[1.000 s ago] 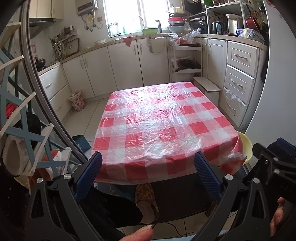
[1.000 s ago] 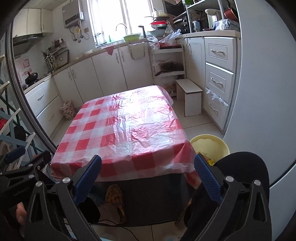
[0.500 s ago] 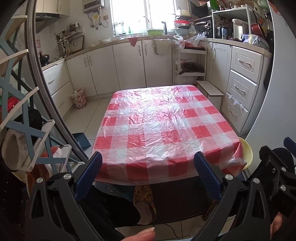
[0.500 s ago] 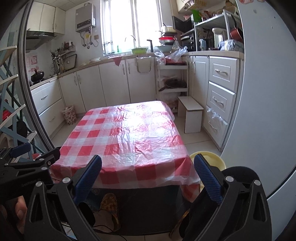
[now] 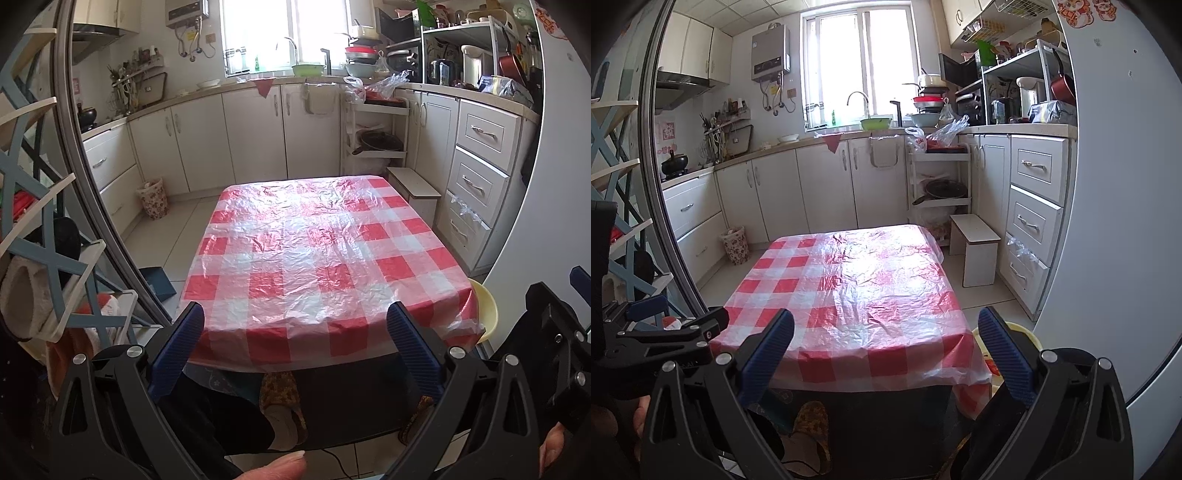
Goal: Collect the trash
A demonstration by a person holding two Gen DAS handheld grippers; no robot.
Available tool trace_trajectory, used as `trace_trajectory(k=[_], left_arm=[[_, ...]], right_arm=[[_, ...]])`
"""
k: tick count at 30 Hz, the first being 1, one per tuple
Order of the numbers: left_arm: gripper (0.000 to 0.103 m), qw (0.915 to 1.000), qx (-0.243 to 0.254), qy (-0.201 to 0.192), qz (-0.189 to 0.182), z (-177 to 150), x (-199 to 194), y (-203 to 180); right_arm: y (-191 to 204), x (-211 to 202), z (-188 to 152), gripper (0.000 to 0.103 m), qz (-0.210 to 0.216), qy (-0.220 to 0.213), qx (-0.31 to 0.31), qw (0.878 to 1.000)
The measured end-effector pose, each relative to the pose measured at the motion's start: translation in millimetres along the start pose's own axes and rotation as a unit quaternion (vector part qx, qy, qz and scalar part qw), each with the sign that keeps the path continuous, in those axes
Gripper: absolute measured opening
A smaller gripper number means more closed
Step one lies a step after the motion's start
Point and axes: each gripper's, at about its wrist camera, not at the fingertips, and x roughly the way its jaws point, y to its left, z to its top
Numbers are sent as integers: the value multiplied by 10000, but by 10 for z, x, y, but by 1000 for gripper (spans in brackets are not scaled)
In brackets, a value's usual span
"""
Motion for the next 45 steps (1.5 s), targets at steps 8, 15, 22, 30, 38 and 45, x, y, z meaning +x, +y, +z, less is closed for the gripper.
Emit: trace_trajectory(k=[8, 15, 22, 30, 38, 45], left_arm=[[95, 10000, -56, 2, -6, 1, 10, 13], [95, 9999, -81, 61, -57, -4, 39, 34], [95, 9999, -116, 82, -49, -7, 42, 52], [95, 9997, -118, 199, -100, -22, 81, 35], [95, 9990, -289, 231, -239, -34, 121, 82], [95, 9995, -198, 47, -248, -41, 78, 77]], right_arm=[[12, 8, -13, 96, -3, 3, -33, 10000], [7, 33, -19, 95, -10, 51, -74, 10000], [4, 27, -21, 96, -26, 59, -80, 9999], [-34, 32, -38, 96, -14, 97, -36, 9999], [-36, 51, -52, 96, 12, 149, -51, 9999], [-34, 42, -61, 96, 26, 145, -68, 9999]])
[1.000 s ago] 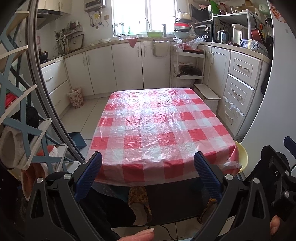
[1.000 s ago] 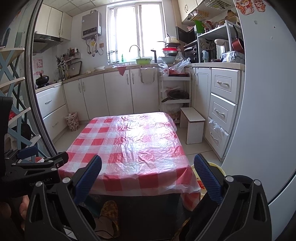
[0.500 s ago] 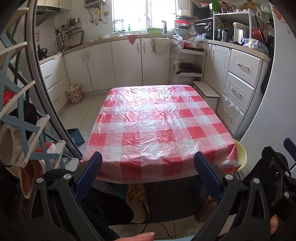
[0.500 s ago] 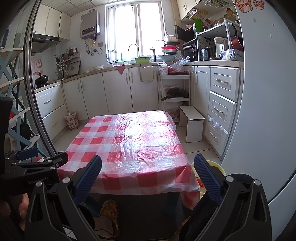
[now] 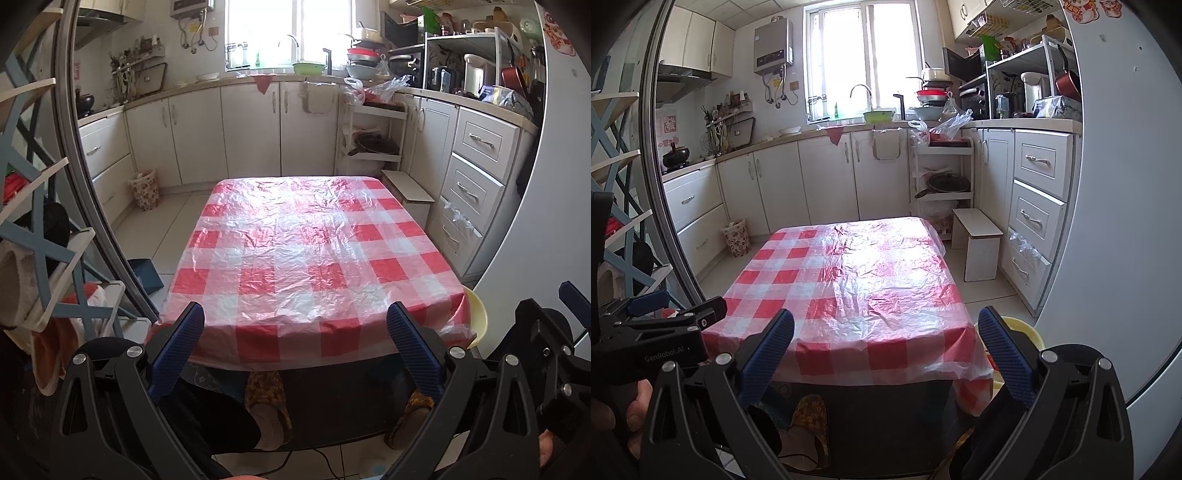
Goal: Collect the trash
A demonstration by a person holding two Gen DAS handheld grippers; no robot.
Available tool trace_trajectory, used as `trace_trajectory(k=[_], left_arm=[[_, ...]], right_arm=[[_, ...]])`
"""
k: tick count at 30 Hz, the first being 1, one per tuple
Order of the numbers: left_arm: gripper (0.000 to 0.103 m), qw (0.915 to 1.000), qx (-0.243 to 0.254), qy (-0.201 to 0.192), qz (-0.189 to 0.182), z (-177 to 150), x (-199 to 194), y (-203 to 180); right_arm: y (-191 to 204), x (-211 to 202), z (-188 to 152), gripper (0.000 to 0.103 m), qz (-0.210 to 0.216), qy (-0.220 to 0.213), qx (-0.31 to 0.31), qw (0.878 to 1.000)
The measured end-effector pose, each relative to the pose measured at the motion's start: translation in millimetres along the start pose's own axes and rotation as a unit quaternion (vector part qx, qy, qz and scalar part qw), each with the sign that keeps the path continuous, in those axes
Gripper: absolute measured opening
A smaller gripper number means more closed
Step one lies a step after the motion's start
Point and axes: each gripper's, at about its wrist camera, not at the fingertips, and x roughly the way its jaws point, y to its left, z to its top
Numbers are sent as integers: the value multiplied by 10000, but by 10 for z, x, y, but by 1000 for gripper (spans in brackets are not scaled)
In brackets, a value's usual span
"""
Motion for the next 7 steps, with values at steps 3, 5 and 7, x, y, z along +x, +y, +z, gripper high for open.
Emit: trace_trajectory(k=[3, 5, 7], left_arm=[[95, 9998, -25, 165, -93, 3, 56, 16], [95, 9996, -72, 249, -69, -10, 94, 40], [95, 9993, -108, 327, -122, -27, 121, 56]], right_arm=[[0, 2, 0, 95, -5, 5, 8, 10000], [-2, 6, 0, 96, -3, 8, 4, 10000], [-5, 4, 4, 96, -10, 16, 13, 10000]])
